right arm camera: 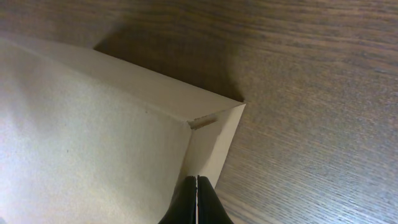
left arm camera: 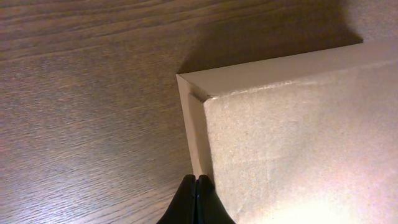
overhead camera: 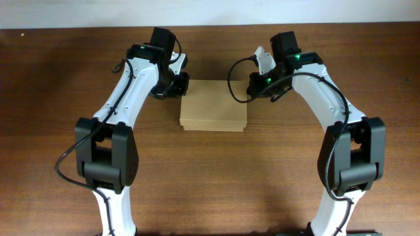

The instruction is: Pack container

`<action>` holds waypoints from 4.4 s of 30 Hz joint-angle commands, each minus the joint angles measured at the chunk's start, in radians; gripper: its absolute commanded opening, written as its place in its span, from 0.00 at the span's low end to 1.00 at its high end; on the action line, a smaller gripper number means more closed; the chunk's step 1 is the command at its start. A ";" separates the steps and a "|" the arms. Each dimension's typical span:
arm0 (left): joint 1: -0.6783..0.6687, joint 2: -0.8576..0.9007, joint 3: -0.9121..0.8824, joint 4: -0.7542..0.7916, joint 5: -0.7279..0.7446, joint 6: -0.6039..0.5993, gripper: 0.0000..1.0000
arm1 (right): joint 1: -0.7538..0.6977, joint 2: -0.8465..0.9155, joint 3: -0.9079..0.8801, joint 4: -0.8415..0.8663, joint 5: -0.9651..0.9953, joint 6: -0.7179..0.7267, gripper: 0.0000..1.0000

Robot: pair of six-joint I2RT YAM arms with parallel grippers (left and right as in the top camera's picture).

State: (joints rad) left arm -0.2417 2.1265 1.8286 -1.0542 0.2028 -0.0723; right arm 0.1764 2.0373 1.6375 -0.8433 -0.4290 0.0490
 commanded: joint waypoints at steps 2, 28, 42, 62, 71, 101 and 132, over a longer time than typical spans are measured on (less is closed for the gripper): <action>-0.005 0.026 -0.005 -0.001 -0.032 -0.006 0.02 | 0.005 0.012 0.003 -0.008 -0.027 0.008 0.04; 0.377 0.026 0.455 -0.085 -0.332 0.043 0.81 | -0.288 0.011 0.555 -0.381 0.276 -0.123 0.28; 0.396 0.032 0.457 -0.077 -0.331 0.043 1.00 | -0.288 0.011 0.569 -0.425 0.277 -0.123 0.99; 0.396 0.032 0.457 -0.077 -0.331 0.043 1.00 | -0.249 -0.048 0.537 -0.456 0.284 -0.122 0.99; 0.396 0.032 0.457 -0.077 -0.331 0.043 1.00 | -0.062 -0.544 -0.048 0.168 0.285 -0.124 0.99; 0.396 0.032 0.457 -0.077 -0.331 0.043 1.00 | -0.158 -2.028 -1.374 0.394 0.284 -0.121 0.99; 0.396 0.032 0.457 -0.077 -0.331 0.043 1.00 | -0.160 -2.034 -1.508 0.391 0.303 -0.121 0.99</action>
State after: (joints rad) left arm 0.1513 2.1521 2.2780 -1.1297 -0.1177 -0.0418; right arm 0.0246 0.0154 0.1379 -0.4557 -0.1421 -0.0757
